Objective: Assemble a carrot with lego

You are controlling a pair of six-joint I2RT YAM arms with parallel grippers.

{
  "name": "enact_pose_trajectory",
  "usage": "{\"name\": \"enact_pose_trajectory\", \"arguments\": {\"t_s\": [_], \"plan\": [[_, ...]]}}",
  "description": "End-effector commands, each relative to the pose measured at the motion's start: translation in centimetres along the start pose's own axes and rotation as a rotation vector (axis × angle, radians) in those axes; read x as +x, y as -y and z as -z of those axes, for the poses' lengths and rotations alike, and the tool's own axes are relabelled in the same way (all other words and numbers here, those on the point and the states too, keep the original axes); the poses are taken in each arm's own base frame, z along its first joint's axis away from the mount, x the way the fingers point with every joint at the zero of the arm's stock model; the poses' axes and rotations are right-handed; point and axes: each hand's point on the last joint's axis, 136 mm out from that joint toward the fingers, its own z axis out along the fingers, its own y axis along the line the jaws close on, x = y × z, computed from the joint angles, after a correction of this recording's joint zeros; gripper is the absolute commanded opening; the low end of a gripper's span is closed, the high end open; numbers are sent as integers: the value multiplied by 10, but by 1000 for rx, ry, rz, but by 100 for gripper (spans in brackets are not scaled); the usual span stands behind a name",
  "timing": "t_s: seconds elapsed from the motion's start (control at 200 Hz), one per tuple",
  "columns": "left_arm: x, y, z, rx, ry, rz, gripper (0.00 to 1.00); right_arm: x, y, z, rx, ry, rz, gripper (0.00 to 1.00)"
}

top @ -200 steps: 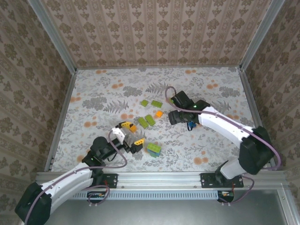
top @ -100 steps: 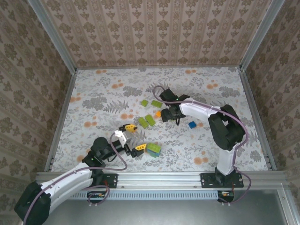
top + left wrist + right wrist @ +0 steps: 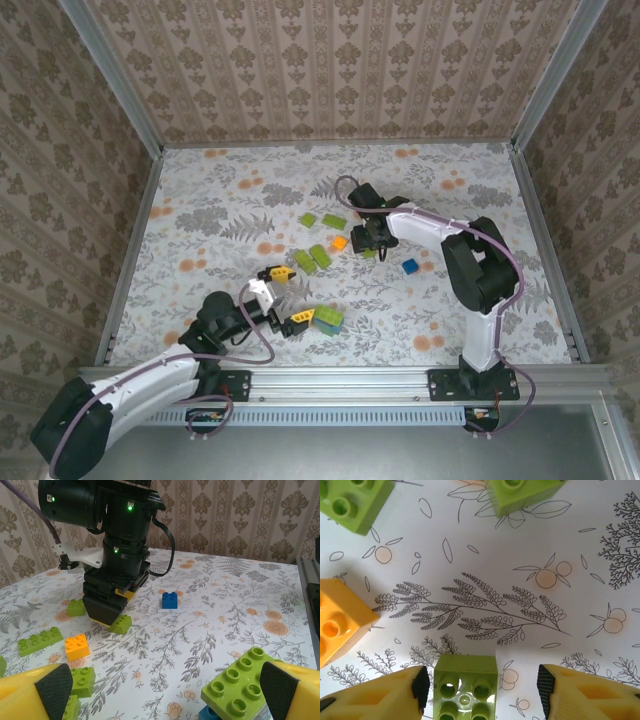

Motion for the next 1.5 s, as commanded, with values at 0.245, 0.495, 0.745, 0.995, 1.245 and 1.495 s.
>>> {"name": "enact_pose_trajectory", "arguments": {"t_s": [0.245, 0.495, 0.745, 0.995, 1.245, 1.495], "plan": [[3, 1, 0, -4, 9, -22, 100, 15, -5, -17, -58, -67, -31, 58], [5, -1, -1, -15, 2, -20, 100, 12, -7, -20, -72, -54, -35, 57], [6, 2, -2, 2, -1, -20, 100, 15, -4, -19, -62, -67, -36, 52], [6, 9, -2, 44, 4, -27, 100, 24, -1, -22, -54, -86, -37, 49], [7, 23, -5, 125, -3, -33, 100, 30, 1, -24, -49, -99, -38, 43], [15, 42, -7, 224, -31, -33, 100, 34, 3, -22, -46, -102, -43, 40]]}}
